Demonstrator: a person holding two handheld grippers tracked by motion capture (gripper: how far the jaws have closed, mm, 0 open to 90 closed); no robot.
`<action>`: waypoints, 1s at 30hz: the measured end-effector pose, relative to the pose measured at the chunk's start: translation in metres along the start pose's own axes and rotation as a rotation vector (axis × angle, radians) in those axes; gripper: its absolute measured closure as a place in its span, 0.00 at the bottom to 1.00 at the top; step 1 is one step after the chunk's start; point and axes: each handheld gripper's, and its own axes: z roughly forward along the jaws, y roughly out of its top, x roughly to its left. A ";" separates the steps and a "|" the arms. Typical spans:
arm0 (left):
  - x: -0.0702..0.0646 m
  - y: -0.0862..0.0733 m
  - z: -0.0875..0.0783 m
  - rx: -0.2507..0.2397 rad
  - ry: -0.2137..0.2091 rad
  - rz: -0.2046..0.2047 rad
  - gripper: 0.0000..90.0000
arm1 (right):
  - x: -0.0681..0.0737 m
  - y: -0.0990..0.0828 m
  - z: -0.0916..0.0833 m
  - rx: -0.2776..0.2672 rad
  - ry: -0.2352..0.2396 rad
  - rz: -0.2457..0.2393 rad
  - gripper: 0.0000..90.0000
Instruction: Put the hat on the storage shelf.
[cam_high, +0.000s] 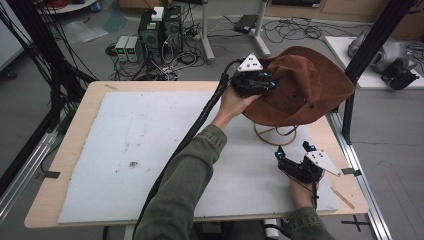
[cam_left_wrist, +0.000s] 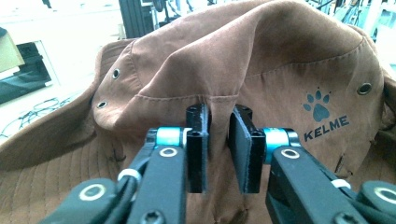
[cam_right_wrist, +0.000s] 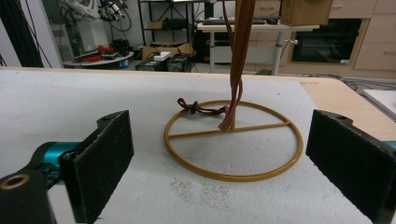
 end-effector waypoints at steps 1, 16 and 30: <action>0.000 0.000 0.000 0.001 0.011 0.002 0.78 | 0.000 0.000 0.000 0.001 -0.001 -0.002 0.07; -0.001 0.010 -0.007 -0.046 0.087 0.039 0.35 | 0.000 0.000 0.000 0.002 0.000 -0.002 0.07; 0.002 0.035 -0.051 -0.091 0.200 0.079 0.21 | 0.000 0.000 -0.001 0.002 0.005 0.008 0.07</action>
